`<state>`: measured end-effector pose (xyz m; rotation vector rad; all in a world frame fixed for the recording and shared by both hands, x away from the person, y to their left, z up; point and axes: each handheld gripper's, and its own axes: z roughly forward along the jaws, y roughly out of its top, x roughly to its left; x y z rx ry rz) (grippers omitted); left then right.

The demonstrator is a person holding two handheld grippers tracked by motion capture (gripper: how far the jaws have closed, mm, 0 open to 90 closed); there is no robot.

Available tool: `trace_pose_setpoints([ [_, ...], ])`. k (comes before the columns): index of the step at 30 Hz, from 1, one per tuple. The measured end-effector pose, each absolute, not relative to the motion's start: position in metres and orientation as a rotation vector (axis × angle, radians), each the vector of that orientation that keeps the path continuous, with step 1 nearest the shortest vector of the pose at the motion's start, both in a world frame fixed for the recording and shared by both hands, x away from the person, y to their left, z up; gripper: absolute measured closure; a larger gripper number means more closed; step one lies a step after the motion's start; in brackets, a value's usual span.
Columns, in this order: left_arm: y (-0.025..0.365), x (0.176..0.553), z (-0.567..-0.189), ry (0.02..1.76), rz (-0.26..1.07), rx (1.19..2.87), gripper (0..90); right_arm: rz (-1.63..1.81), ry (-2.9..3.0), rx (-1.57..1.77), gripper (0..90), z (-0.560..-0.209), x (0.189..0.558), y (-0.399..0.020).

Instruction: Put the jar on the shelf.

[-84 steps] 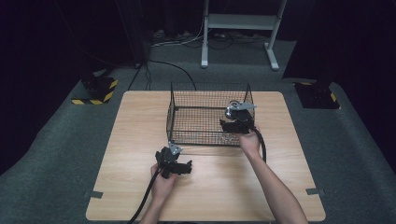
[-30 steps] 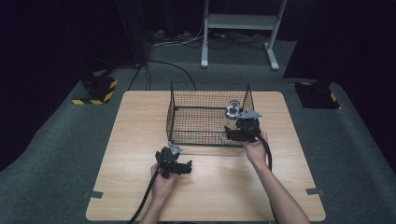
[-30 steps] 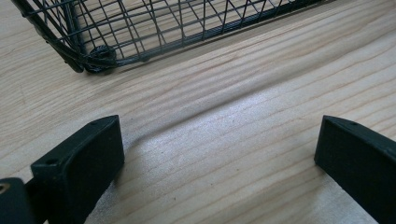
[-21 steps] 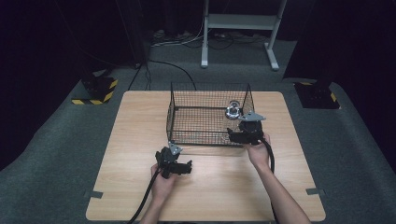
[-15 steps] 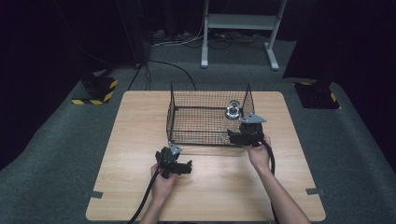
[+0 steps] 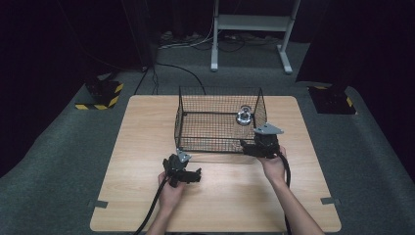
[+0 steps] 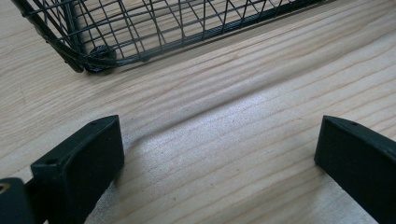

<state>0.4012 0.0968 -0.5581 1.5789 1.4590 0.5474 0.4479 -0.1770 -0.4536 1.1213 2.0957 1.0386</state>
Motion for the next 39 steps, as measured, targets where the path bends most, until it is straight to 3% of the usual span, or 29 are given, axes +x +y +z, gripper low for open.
trace_pose_setpoints([
  [39, 0.097, 0.401, -0.558, 1.46, 0.548, 1.579, 1.4, 1.086, 2.047, 1.14, 18.4, -0.468, 0.438, -0.18],
])
